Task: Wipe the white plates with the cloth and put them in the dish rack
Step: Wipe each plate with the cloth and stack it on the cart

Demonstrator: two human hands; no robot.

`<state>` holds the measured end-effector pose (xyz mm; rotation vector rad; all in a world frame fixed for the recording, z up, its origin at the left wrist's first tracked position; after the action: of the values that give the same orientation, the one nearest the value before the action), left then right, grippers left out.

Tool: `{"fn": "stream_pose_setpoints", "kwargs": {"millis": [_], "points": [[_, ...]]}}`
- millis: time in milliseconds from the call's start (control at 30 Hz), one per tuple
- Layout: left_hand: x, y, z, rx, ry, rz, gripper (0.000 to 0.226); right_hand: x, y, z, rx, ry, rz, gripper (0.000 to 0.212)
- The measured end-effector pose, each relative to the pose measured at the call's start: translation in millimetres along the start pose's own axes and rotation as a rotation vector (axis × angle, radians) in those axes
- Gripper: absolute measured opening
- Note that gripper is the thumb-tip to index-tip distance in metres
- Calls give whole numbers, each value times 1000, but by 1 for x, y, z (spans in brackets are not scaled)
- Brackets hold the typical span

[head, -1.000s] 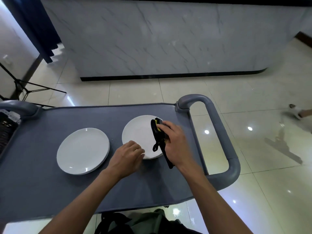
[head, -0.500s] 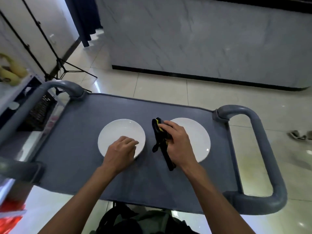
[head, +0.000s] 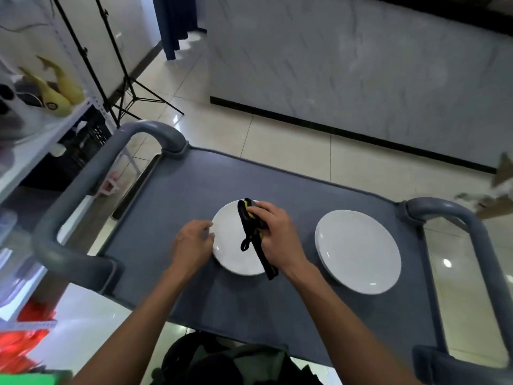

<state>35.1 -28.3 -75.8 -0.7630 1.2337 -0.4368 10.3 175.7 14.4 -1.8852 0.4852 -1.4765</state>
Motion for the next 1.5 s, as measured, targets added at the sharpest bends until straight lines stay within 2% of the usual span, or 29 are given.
{"fn": "stream_pose_setpoints", "kwargs": {"millis": [100,200,333,600,800,900,1067,1300,1500], "points": [[5,-3,-9,21,-86,1,17,1,19,-12,24,26,17,53],[8,-1,-15,66,-155,39,18,-1,34,-19,66,75,58,55],[11,4,-19,111,-175,52,19,-6,46,-25,95,105,73,57],[15,11,-22,102,-193,92,15,-18,64,-25,133,174,116,61],[15,17,-25,93,-271,143,11,-22,67,-18,173,93,157,45],[13,17,-27,111,-303,178,12,-30,66,-9,263,107,229,55],[11,15,-33,131,-321,225,13,-37,60,2,306,86,222,62],[12,15,-35,198,-355,336,9,-38,61,3,246,93,234,59],[0,12,-27,305,-448,601,9,-42,55,9,195,171,171,63]]}}
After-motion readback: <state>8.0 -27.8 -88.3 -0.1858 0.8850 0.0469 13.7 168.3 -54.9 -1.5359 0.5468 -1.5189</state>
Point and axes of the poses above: each hand's wrist, its own z-axis away from the middle knuckle, its own y-axis out of the palm, x = y × z, the point moved 2 cm from there along -z, towards the middle knuckle, and after that the axes turned 1 degree about -z, right-handed, at the moved point
